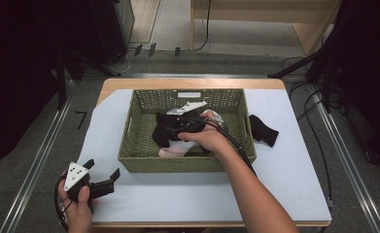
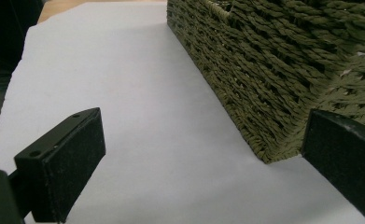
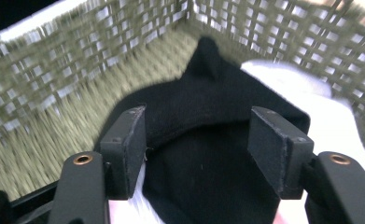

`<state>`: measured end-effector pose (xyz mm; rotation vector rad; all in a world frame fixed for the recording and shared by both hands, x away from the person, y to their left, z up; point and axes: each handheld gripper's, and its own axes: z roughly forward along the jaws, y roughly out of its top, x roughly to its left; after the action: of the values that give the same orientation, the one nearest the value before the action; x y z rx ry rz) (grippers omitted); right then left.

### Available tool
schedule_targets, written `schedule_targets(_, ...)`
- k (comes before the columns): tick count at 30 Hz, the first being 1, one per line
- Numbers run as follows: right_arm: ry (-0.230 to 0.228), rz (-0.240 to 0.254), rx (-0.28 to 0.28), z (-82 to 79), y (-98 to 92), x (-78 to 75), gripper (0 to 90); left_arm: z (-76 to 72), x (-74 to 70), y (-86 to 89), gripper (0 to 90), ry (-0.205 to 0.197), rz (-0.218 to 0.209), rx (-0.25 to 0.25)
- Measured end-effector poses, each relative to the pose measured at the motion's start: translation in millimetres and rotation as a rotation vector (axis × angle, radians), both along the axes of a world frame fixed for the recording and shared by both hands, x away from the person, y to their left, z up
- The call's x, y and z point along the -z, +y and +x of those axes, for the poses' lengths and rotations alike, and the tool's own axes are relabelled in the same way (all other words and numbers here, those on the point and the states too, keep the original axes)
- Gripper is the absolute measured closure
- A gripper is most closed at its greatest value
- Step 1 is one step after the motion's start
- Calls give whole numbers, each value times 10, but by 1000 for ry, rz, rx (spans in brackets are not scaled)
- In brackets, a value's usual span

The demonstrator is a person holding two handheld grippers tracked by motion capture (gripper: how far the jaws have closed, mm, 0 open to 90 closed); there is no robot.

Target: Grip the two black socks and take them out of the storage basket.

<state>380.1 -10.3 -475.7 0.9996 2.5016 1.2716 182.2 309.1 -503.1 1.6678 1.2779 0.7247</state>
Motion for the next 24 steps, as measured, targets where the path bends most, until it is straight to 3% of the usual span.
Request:
schedule_targets(4,59,-82,-31,3,-23,98,517,2,1,-3,5,2,3,0)
schedule_targets(8,48,-135,-28,22,-70,25,828,4,1,-3,5,3,2,0)
schedule_targets(9,30,-143,-28,22,-81,-4,858,4,1,-3,5,4,2,0)
schedule_targets(12,-21,-103,-22,2,-113,-73,873,6,0,0,5,9,2,2)
schedule_targets(17,-117,-3,54,-24,-209,-193,876,10,0,-1,5,12,2,2)
schedule_targets(24,-187,104,153,-46,-328,-287,877,10,1,-7,5,11,4,-2)
